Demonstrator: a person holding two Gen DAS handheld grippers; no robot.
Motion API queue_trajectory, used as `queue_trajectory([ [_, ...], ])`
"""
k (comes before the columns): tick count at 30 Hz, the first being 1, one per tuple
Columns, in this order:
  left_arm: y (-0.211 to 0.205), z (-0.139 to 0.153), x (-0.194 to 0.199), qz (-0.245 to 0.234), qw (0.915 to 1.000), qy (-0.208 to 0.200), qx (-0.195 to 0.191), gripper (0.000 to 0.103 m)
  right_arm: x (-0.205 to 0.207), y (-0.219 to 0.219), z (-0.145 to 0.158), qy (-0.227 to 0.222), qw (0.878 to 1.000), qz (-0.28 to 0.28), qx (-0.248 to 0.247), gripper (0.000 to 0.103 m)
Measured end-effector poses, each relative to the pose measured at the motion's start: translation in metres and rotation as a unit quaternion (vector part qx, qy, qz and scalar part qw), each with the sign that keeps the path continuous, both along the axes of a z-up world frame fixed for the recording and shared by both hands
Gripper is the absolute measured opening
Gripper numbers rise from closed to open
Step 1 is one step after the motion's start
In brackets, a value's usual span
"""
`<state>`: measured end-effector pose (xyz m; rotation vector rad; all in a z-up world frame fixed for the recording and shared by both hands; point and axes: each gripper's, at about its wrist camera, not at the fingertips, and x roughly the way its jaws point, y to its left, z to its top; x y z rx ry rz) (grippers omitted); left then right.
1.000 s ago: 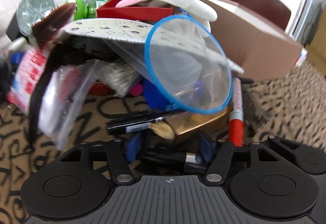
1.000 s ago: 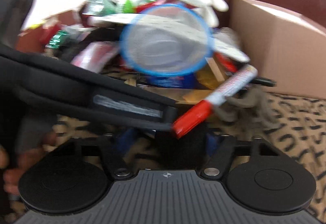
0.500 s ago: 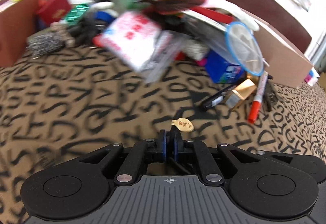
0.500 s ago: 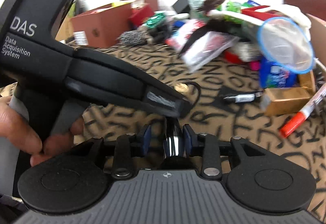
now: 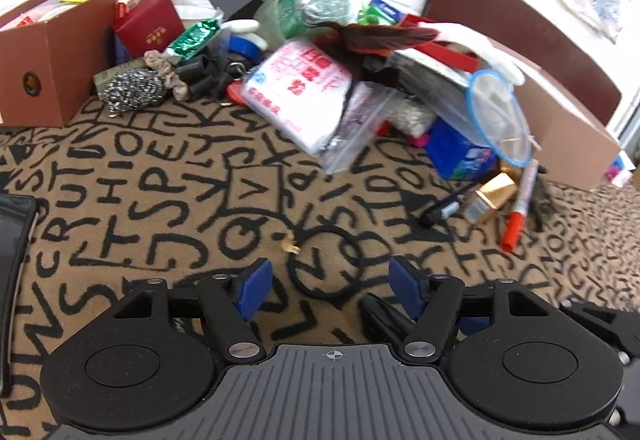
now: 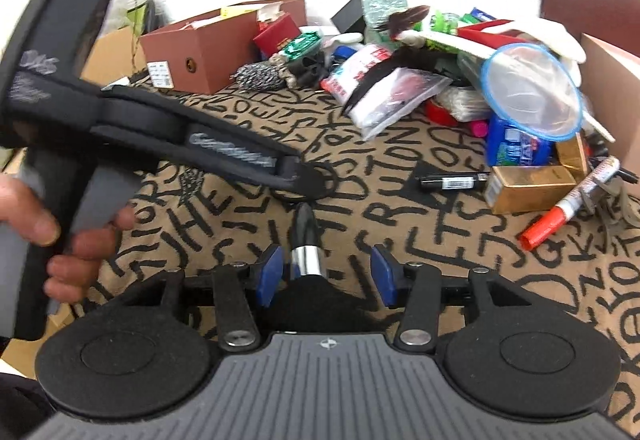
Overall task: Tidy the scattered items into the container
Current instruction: 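Lift the black hair tie out of the pile with the left gripper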
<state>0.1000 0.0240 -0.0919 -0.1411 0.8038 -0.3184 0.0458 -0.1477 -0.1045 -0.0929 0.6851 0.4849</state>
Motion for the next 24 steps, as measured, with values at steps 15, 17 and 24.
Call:
queue_trajectory([
  [15,-0.013,-0.006,0.016,-0.062,0.9966,-0.012,0.054,0.023,0.014,0.003,-0.009,0.023,1.000,-0.001,-0.013,0.047],
  [17,-0.016,-0.007,0.017,-0.074,0.9956,-0.013,0.056,0.031,0.015,0.004,-0.009,0.023,1.000,-0.001,-0.015,0.047],
  [24,-0.023,-0.008,0.016,-0.093,0.9925,-0.021,0.076,0.001,0.013,0.009,-0.008,0.017,0.999,0.005,-0.027,0.025],
])
